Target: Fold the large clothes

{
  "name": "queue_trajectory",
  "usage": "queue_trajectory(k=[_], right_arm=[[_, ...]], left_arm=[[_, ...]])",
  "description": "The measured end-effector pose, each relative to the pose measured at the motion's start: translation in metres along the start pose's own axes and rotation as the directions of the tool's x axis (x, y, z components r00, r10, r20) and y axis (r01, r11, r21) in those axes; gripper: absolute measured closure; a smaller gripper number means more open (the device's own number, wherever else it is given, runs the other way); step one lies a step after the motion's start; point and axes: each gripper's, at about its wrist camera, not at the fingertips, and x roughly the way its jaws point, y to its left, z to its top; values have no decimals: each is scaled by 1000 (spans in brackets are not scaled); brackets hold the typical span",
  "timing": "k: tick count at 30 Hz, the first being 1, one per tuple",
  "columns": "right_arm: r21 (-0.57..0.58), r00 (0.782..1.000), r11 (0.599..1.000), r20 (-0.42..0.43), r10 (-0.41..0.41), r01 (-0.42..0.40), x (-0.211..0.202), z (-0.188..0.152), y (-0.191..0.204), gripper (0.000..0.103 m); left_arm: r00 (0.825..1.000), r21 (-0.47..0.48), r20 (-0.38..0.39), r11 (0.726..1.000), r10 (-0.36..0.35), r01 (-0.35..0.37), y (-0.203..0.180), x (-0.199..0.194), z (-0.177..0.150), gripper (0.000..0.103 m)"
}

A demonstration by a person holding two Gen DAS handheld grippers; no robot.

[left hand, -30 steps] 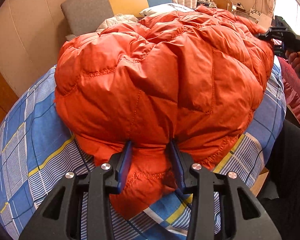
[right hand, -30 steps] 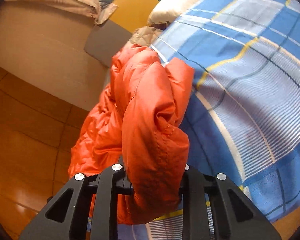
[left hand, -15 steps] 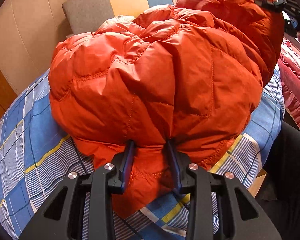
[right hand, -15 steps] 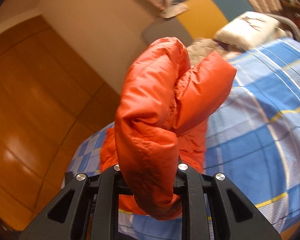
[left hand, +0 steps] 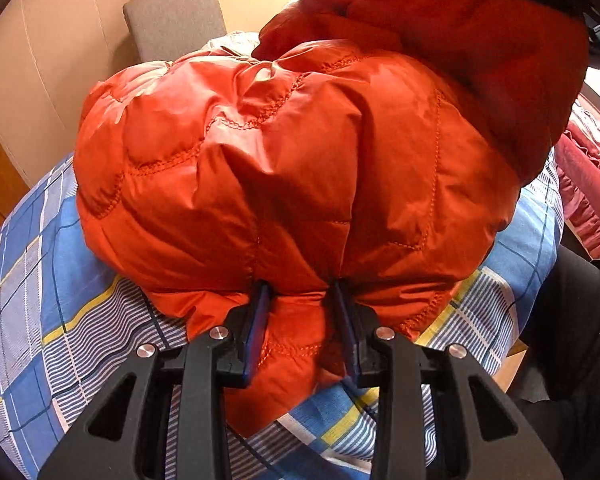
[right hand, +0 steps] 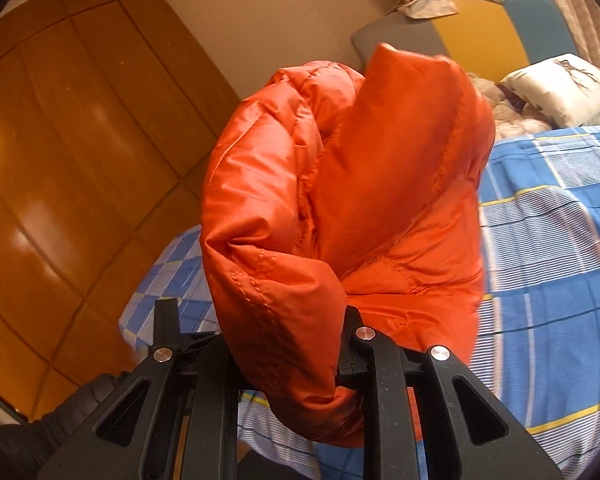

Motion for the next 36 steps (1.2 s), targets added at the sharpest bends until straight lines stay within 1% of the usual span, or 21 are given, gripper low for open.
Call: queue_trajectory(k=[6, 9, 14, 18, 23, 31, 36], right_arm=[[19, 998, 999, -41, 45, -45, 23, -15, 21, 84], [53, 996, 996, -57, 69, -66, 33, -21, 23, 84], [135, 987, 983, -87, 133, -120, 48, -29, 19, 84], [169, 980, 976, -121, 161, -139, 62, -39, 22, 84], [195, 976, 973, -153, 154, -123, 81, -48, 29, 84], [204, 980, 976, -164, 115, -80, 102, -50, 37, 84], [209, 978, 975, -176, 115, -77, 109, -58, 46, 84]], left_arm=[[1000, -12, 4, 1000, -14, 14, 4, -2, -2, 73], [1000, -16, 2, 1000, -22, 22, 7, -1, -3, 73], [999, -24, 3, 999, -39, 39, 21, -1, -4, 73], [999, -34, 3, 998, -53, 53, 30, -1, -6, 73], [997, -50, 1, 996, -76, 76, 40, -5, -8, 73], [994, -66, -12, 992, -104, 103, 63, -7, -5, 73], [993, -75, -20, 991, -116, 114, 71, -7, -2, 73]])
